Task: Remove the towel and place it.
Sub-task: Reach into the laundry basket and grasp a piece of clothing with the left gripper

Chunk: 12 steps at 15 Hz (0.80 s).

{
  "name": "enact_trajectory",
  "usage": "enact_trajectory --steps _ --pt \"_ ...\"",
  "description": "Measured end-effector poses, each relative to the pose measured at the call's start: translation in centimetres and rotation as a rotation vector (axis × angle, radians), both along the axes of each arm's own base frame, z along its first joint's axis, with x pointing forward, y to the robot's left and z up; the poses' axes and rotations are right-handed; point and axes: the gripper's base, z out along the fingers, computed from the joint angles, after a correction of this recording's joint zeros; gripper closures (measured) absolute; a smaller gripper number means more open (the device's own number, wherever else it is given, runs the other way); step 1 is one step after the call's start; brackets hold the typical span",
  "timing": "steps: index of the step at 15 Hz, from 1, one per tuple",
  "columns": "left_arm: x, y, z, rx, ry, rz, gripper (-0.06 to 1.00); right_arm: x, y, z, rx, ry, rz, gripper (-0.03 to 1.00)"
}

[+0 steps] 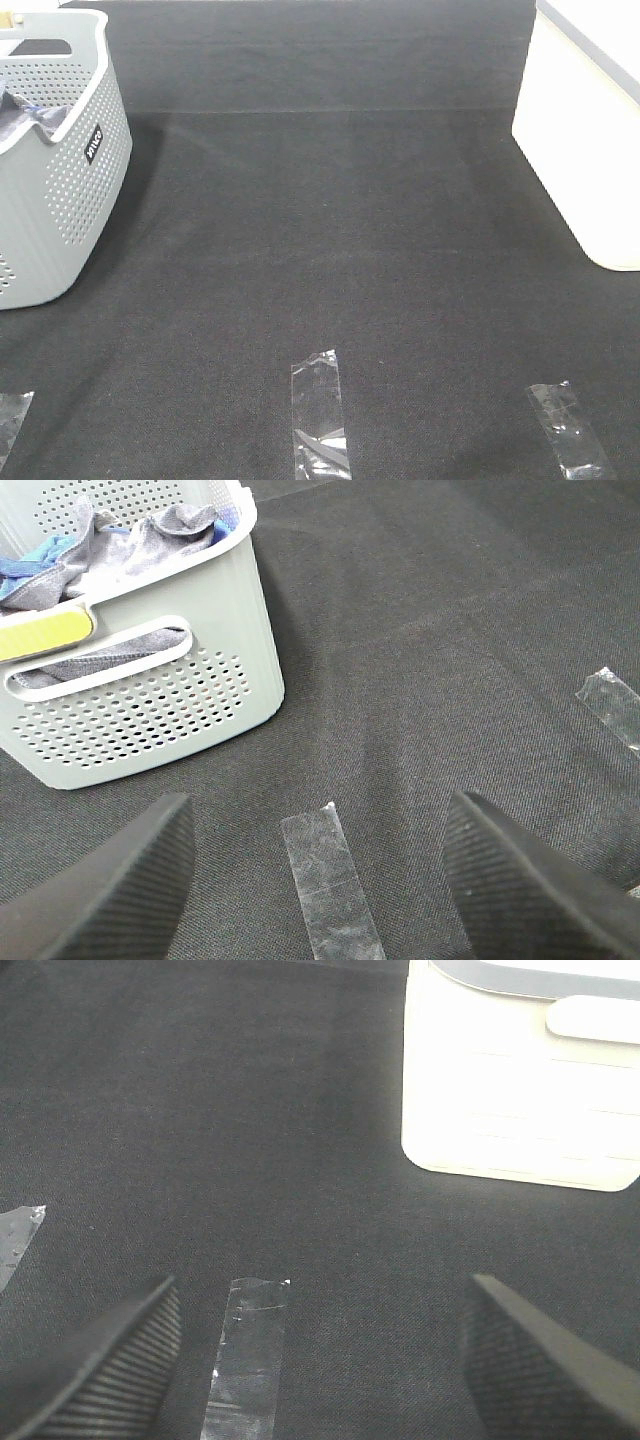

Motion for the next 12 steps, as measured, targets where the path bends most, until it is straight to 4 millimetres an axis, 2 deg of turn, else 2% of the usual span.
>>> enact_trajectory --steps 12 --pt "0.00 0.00 0.00 0.000 0.000 0.000 0.27 0.00 0.00 0.00 0.000 0.000 0.000 0.24"
